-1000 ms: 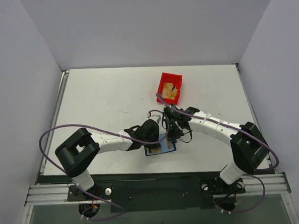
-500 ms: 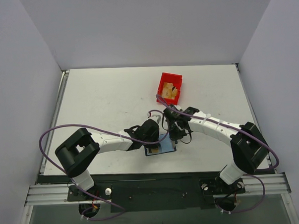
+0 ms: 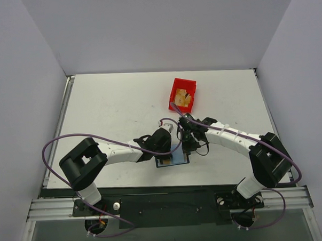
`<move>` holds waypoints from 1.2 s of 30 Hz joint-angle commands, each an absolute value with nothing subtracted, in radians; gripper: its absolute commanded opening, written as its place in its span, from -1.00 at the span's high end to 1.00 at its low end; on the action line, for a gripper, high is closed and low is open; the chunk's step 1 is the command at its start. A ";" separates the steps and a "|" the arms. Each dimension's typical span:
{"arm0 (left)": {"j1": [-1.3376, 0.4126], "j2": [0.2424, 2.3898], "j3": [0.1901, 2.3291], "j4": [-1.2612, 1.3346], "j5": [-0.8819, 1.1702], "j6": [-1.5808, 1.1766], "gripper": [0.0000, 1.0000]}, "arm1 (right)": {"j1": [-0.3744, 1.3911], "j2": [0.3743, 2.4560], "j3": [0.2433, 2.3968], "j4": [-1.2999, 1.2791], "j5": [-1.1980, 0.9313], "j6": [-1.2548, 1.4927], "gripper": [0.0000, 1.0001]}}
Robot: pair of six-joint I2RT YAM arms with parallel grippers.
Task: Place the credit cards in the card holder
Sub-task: Turn over the card slot in the card holder.
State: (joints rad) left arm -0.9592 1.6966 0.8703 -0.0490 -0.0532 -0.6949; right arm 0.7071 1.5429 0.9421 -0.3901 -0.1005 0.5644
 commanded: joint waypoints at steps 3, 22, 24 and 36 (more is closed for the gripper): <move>-0.956 1.709 0.884 -0.041 -0.049 -0.692 1.00 | 0.692 1.490 0.907 -0.324 -0.196 0.575 1.00; -0.957 1.672 0.982 -0.110 -0.045 -0.655 1.00 | 0.598 1.348 0.825 -0.325 -0.135 0.574 1.00; -0.959 1.666 0.991 -0.110 -0.041 -0.650 1.00 | 0.583 1.345 0.819 -0.321 -0.161 0.565 1.00; -0.983 1.735 1.058 -0.086 -0.002 -0.611 1.00 | 0.561 1.436 0.785 -0.261 -0.253 0.557 1.00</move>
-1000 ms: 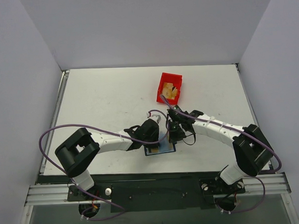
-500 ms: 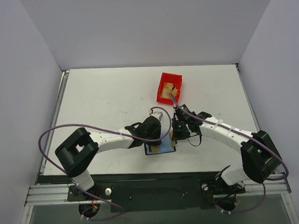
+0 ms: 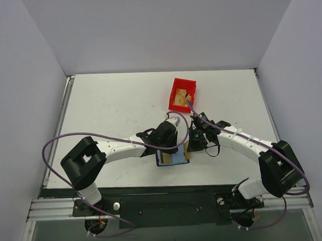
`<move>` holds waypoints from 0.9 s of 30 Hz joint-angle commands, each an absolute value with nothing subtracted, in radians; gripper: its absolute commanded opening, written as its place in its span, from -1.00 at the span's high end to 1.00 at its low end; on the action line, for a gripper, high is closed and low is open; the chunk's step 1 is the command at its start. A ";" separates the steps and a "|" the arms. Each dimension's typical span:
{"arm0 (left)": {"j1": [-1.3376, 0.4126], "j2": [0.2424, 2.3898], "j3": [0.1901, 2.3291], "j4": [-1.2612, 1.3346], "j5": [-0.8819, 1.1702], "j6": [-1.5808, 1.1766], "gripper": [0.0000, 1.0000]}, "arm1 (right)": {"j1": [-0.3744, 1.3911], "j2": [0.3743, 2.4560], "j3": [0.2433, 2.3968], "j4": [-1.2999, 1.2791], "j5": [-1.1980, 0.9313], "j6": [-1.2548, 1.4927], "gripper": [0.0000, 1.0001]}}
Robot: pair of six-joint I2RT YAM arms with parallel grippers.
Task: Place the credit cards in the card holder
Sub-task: Turn over the card slot in the card holder.
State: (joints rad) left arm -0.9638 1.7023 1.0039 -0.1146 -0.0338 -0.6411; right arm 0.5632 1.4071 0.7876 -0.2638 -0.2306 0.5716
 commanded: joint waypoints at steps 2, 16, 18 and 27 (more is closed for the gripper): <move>-0.991 1.750 1.068 -0.083 0.000 -0.606 1.00 | 0.561 1.448 0.784 -0.256 -0.256 0.560 1.00; -0.996 1.825 1.054 -0.071 0.023 -0.597 1.00 | 0.561 1.473 0.778 -0.261 -0.241 0.561 1.00; -0.996 1.822 1.046 -0.092 0.014 -0.591 1.00 | 0.563 1.476 0.779 -0.264 -0.238 0.563 1.00; -0.994 1.802 0.993 -0.242 -0.070 -0.554 1.00 | 0.561 1.488 0.782 -0.273 -0.216 0.560 1.00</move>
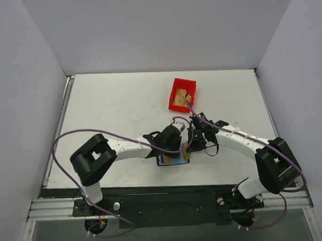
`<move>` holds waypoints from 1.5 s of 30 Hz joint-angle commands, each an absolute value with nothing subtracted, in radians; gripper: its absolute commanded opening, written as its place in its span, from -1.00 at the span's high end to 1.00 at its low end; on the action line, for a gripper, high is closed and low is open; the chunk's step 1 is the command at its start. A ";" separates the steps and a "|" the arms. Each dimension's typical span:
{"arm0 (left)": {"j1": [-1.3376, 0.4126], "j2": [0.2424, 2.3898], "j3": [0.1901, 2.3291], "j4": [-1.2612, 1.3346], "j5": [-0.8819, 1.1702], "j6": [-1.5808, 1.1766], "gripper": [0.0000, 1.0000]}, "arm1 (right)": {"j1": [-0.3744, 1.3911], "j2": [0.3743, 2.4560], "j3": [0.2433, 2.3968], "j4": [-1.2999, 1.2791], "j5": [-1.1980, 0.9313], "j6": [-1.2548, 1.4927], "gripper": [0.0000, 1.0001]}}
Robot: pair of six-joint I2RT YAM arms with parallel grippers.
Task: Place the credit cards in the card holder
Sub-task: Turn over the card slot in the card holder.
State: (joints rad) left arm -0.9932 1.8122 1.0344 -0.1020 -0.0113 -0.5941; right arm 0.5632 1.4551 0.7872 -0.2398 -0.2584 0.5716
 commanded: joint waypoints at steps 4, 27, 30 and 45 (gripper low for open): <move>-0.992 1.786 0.963 -0.265 -0.090 -0.551 1.00 | 0.561 1.489 0.782 -0.276 -0.207 0.557 1.00; -0.982 1.715 0.877 -0.255 -0.106 -0.577 1.00 | 0.563 1.254 0.723 -0.213 -0.235 0.583 1.00; -0.982 1.713 0.874 -0.255 -0.106 -0.578 1.00 | 0.561 1.221 0.723 -0.216 -0.340 0.607 1.00; -0.982 1.718 0.876 -0.248 -0.103 -0.581 1.00 | 0.586 1.295 0.620 -0.086 -0.555 0.681 1.00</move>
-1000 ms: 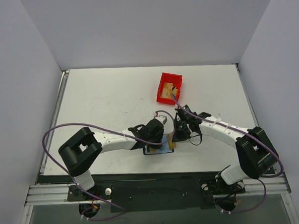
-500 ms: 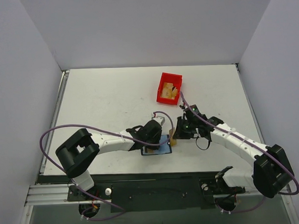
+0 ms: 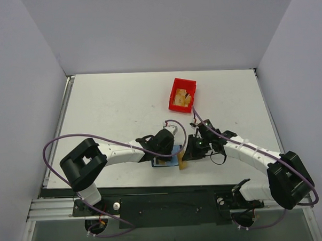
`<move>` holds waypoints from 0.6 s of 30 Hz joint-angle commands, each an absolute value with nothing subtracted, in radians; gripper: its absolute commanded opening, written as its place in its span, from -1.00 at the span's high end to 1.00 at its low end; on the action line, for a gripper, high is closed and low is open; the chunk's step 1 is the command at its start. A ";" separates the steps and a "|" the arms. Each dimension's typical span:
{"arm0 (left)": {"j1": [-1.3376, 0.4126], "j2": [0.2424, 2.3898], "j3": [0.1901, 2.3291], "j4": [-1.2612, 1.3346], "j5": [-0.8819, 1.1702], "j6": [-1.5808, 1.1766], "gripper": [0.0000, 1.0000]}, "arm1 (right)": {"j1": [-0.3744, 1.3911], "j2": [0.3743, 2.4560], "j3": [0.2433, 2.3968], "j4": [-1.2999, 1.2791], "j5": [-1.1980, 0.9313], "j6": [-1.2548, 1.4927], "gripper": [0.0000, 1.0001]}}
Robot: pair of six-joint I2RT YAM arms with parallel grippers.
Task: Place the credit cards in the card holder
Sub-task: Turn over the card slot in the card holder.
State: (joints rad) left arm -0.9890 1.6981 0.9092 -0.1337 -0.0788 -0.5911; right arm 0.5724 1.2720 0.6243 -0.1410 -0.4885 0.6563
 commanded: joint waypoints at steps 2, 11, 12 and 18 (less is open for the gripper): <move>-0.982 1.718 0.876 -0.249 -0.103 -0.581 1.00 | 0.592 1.305 0.620 -0.080 -0.558 0.683 1.00; -0.982 1.715 0.880 -0.250 -0.100 -0.581 1.00 | 0.595 1.345 0.623 -0.090 -0.551 0.684 1.00; -0.982 1.715 0.881 -0.250 -0.100 -0.580 1.00 | 0.594 1.345 0.623 -0.095 -0.546 0.686 1.00; -0.982 1.715 0.877 -0.250 -0.100 -0.583 1.00 | 0.594 1.339 0.626 -0.135 -0.508 0.675 1.00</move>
